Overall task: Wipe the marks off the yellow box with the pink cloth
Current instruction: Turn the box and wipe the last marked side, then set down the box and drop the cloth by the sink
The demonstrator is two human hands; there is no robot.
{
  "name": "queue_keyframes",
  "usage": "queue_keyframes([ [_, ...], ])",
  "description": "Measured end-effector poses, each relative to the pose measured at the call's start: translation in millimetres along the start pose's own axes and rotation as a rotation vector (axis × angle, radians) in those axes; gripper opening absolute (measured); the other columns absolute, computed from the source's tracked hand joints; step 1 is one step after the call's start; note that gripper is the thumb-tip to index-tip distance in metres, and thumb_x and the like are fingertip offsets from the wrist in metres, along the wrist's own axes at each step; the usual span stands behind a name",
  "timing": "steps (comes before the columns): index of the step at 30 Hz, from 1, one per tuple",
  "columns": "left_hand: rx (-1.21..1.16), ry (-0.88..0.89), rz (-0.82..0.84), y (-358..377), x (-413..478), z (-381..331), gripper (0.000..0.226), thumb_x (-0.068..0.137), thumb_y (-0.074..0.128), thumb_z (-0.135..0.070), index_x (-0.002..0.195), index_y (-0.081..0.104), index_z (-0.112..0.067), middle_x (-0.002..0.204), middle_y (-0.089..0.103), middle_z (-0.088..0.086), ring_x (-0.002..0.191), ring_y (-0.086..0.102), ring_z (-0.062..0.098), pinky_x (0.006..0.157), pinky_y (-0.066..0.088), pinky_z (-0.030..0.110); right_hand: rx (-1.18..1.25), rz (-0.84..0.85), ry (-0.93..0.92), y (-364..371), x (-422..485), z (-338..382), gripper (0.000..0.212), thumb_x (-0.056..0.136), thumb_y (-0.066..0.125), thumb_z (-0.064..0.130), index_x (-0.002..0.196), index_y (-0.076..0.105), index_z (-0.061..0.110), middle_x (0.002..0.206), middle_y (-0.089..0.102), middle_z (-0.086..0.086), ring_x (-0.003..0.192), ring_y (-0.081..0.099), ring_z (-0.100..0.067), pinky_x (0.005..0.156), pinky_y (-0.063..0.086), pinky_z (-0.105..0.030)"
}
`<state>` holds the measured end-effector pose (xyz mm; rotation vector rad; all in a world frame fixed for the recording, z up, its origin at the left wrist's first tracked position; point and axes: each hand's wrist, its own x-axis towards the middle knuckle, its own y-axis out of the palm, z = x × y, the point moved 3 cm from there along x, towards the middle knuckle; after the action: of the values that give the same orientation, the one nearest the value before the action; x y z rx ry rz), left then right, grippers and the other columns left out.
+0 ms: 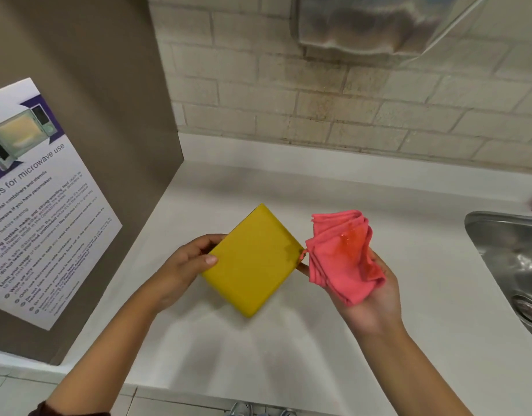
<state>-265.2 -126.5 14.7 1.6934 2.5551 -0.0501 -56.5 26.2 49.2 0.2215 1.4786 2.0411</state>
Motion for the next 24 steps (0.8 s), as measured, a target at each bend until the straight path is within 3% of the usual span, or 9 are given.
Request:
queue_keyframes([
  [2, 0.04, -0.053, 0.115, -7.9, -7.4, -5.4, 0.076, 0.051, 0.074, -0.039, 0.121, 0.053, -0.019, 0.112, 0.068, -0.01, 0.103, 0.062, 0.006, 0.077, 0.05, 0.017, 0.03, 0.017, 0.035, -2.5, -2.4, -2.8, 0.052, 0.047, 0.086, 0.004, 0.096, 0.072, 0.001, 0.111, 0.067, -0.019, 0.119, 0.053, -0.034, 0.11, 0.024, -0.059],
  [4, 0.159, -0.099, 0.186, -11.6, -12.7, -9.7, 0.069, 0.056, 0.065, -0.026, 0.124, 0.05, -0.028, 0.124, 0.061, -0.011, 0.115, 0.055, 0.001, 0.083, 0.049, 0.019, 0.045, 0.038, 0.081, -4.5, -5.9, -6.7, 0.052, 0.049, 0.086, 0.003, 0.099, 0.071, 0.001, 0.115, 0.066, -0.019, 0.118, 0.054, -0.036, 0.109, 0.024, -0.061],
  [8, 0.388, -0.15, 0.151, -11.3, -15.7, -6.6, 0.066, 0.066, 0.062, -0.008, 0.116, 0.045, -0.045, 0.125, 0.051, -0.023, 0.122, 0.044, -0.006, 0.086, 0.042, 0.006, 0.09, -0.026, 0.152, -11.8, -9.8, -19.8, 0.075, 0.044, 0.086, -0.004, 0.114, 0.06, -0.003, 0.14, 0.043, -0.017, 0.132, 0.038, -0.037, 0.113, 0.017, -0.056],
  [11, 0.35, -0.203, 0.063, -5.6, -17.6, -5.1, 0.061, 0.056, 0.074, -0.044, 0.111, 0.048, -0.044, 0.121, 0.055, -0.017, 0.118, 0.051, 0.01, 0.088, 0.05, 0.022, 0.069, -0.046, 0.173, -13.5, -10.5, -31.1, 0.095, 0.044, 0.086, -0.003, 0.13, 0.047, -0.001, 0.146, 0.034, -0.023, 0.133, 0.035, -0.041, 0.11, 0.017, -0.064],
  [14, 0.412, -0.231, -0.124, 2.2, -16.5, -4.5, 0.07, 0.039, 0.07, -0.068, 0.101, 0.051, -0.042, 0.114, 0.058, -0.009, 0.106, 0.057, 0.018, 0.088, 0.052, 0.041, 0.037, -0.03, 0.213, -17.7, -11.4, -40.9, 0.078, 0.042, 0.087, -0.003, 0.115, 0.06, -0.004, 0.136, 0.047, -0.024, 0.129, 0.04, -0.041, 0.106, 0.024, -0.067],
  [17, 0.516, -0.179, -0.258, 10.6, -16.1, -3.8, 0.072, 0.032, 0.068, -0.072, 0.094, 0.052, -0.04, 0.11, 0.056, -0.01, 0.104, 0.055, 0.021, 0.084, 0.051, 0.04, 0.032, -0.022, 0.236, -24.2, -12.5, -43.7, 0.061, 0.045, 0.088, 0.0, 0.102, 0.068, -0.006, 0.118, 0.061, -0.027, 0.118, 0.051, -0.04, 0.107, 0.027, -0.063],
  [20, 0.682, -0.107, -0.372, 16.5, -17.5, 0.0, 0.08, 0.026, 0.065, -0.077, 0.094, 0.049, -0.039, 0.107, 0.05, -0.013, 0.106, 0.044, 0.015, 0.093, 0.043, 0.039, 0.067, -0.07, 0.218, -30.6, -11.9, -39.6, 0.062, 0.047, 0.087, -0.001, 0.105, 0.066, -0.008, 0.126, 0.056, -0.026, 0.123, 0.048, -0.038, 0.112, 0.02, -0.057],
  [22, 0.807, -0.04, -0.429, 22.5, -20.0, 5.1, 0.086, 0.023, 0.062, -0.08, 0.098, 0.045, -0.04, 0.103, 0.044, -0.016, 0.101, 0.037, 0.008, 0.094, 0.032, 0.032, 0.088, -0.09, 0.206, -32.5, -13.5, -38.4, 0.045, 0.063, 0.078, 0.002, 0.105, 0.066, -0.008, 0.133, 0.048, -0.02, 0.13, 0.04, -0.037, 0.112, 0.021, -0.057],
  [24, 0.912, 0.015, -0.44, 28.9, -22.9, 15.1, 0.087, 0.024, 0.06, -0.083, 0.097, 0.044, -0.038, 0.1, 0.043, -0.017, 0.099, 0.035, 0.005, 0.092, 0.025, 0.029, 0.091, -0.137, 0.172, -38.7, -15.4, -37.1, 0.029, 0.084, 0.055, 0.011, 0.103, 0.067, -0.007, 0.129, 0.052, -0.02, 0.125, 0.047, -0.038, 0.102, 0.036, -0.059],
])
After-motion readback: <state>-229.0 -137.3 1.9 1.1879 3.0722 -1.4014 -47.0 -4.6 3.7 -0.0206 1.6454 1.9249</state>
